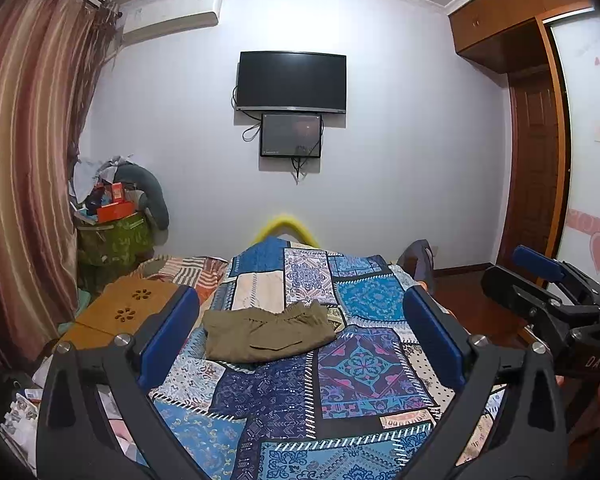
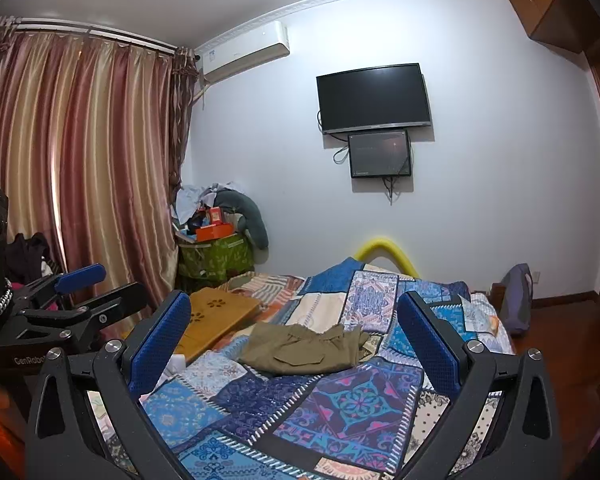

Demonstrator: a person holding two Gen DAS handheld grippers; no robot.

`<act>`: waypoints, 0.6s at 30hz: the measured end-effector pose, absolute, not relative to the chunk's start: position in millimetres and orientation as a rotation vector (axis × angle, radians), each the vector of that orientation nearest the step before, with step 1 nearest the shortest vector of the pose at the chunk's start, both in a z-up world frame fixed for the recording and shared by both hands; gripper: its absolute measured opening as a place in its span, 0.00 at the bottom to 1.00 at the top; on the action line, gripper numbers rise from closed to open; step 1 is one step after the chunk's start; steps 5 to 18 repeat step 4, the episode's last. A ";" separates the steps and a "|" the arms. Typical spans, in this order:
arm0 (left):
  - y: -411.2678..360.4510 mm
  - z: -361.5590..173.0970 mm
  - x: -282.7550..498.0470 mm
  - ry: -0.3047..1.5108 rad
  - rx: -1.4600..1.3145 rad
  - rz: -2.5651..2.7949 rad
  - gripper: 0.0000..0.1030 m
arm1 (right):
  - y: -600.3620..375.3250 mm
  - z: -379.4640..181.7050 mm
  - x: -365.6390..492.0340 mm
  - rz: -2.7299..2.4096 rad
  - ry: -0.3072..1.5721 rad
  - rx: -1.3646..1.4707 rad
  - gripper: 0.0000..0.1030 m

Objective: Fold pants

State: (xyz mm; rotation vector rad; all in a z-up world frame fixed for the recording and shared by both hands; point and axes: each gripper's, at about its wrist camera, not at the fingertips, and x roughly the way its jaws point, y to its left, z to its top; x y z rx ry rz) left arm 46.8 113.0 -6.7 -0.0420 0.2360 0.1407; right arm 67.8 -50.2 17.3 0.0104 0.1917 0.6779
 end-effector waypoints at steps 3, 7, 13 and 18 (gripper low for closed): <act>114.5 -8.4 49.1 0.242 -0.044 0.140 1.00 | -49.9 15.7 68.7 0.678 0.196 0.014 1.00; 114.9 -8.7 49.9 0.244 -0.045 0.140 1.00 | -49.6 15.3 68.8 0.677 0.197 0.014 1.00; 114.9 -8.7 49.9 0.244 -0.045 0.140 1.00 | -49.6 15.3 68.8 0.677 0.197 0.014 1.00; 114.9 -8.7 49.9 0.244 -0.045 0.140 1.00 | -49.6 15.3 68.8 0.677 0.197 0.014 1.00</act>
